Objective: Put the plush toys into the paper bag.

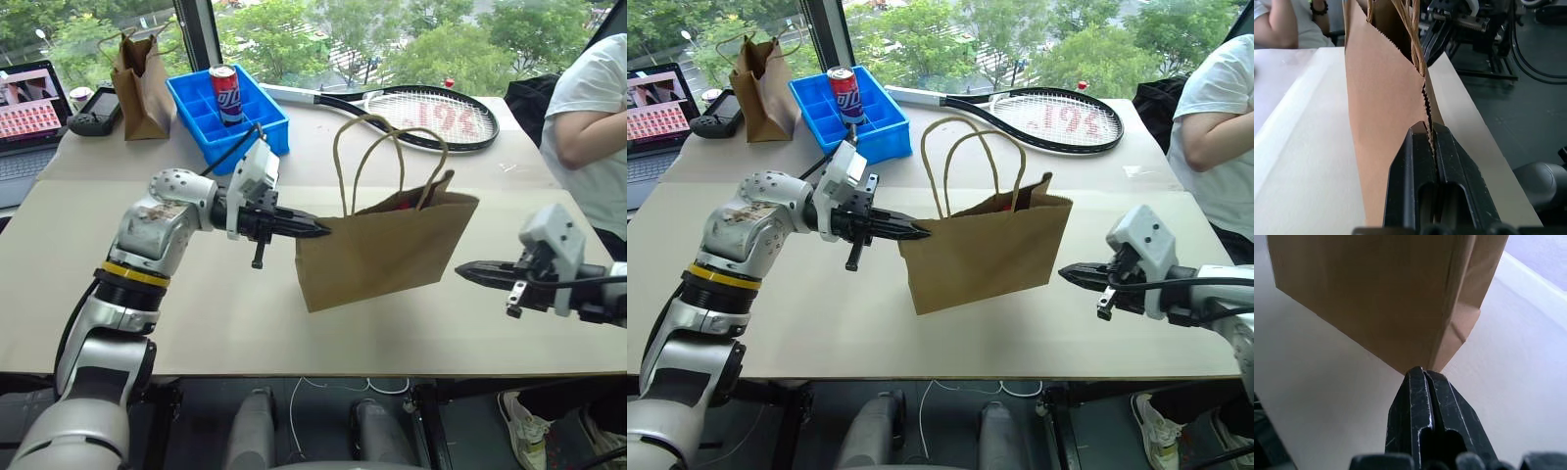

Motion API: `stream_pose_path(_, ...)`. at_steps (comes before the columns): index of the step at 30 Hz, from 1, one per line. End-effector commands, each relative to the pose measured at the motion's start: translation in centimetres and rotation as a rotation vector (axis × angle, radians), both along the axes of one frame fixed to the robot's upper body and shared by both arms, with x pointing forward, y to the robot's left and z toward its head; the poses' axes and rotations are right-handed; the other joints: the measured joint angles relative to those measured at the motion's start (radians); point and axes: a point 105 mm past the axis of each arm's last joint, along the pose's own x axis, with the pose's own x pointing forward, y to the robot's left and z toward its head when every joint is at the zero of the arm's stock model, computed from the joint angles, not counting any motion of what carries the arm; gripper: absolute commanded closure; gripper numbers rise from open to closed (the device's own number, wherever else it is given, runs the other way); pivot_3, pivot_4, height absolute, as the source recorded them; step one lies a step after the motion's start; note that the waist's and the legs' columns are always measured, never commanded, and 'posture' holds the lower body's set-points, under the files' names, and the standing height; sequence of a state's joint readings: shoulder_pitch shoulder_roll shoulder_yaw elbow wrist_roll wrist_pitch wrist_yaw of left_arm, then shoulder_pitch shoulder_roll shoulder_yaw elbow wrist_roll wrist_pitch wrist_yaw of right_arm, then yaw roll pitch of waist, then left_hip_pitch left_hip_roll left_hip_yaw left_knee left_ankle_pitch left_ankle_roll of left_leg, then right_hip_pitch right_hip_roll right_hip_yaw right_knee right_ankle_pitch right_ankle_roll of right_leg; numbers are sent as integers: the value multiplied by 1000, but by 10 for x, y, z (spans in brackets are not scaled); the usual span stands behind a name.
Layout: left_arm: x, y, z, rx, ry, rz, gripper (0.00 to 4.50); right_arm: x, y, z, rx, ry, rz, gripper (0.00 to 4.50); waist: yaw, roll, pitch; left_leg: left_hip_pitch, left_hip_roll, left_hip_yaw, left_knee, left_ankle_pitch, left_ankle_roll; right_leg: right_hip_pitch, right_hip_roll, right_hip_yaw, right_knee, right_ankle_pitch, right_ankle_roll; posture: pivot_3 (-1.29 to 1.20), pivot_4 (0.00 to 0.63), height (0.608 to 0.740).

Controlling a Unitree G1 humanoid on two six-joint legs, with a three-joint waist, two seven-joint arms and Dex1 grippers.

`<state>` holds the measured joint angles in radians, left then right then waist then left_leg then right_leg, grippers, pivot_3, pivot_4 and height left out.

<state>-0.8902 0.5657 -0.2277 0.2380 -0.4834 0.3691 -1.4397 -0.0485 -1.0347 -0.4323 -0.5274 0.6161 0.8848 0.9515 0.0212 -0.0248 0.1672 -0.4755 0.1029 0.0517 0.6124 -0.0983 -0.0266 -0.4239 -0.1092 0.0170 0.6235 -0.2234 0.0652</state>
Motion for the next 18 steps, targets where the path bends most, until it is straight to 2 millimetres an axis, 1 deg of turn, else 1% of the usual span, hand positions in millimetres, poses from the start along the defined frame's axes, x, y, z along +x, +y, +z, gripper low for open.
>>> stream_pose_path(1, 3, -4, -5, 48, -54, -74, 4478, -14, -1, 14, -7, -39, -37, 4500, 1, 0, 0, 0, 0, 0, 0, 1, 1, 0, 0, 0, 0, 0, 0, 0, 150, 740)
stream_pose_path(4, 5, -6, -12, 73, -59, -115, 4478, -21, -3, 13, 6, -35, -76, 4500, 1, 0, 0, 0, 0, 0, 1, 1, 1, 0, 0, 0, 0, 0, 1, 0, 150, 740)
stream_pose_path(8, 8, -8, -15, 90, -77, -141, 4478, -24, -3, 12, 11, -28, -94, 4500, 2, 0, 0, -1, 0, -1, 1, 1, 2, 0, 0, 0, 0, 0, 1, 0, 150, 740)
stream_pose_path(15, 10, -6, -11, 114, -101, -157, 4478, -18, -4, 14, 15, -22, -93, 4500, -5, 0, 0, -1, 0, -1, 2, 1, 2, 1, 0, 0, 1, -1, 2, 0, 150, 740)
stream_pose_path(18, 11, 0, -18, 156, -118, -153, 4478, -14, -4, 14, 14, -20, -84, 4500, -8, 0, 0, -1, 0, -1, 2, 1, 2, 1, 0, 0, 1, -1, 1, 0, 150, 740)
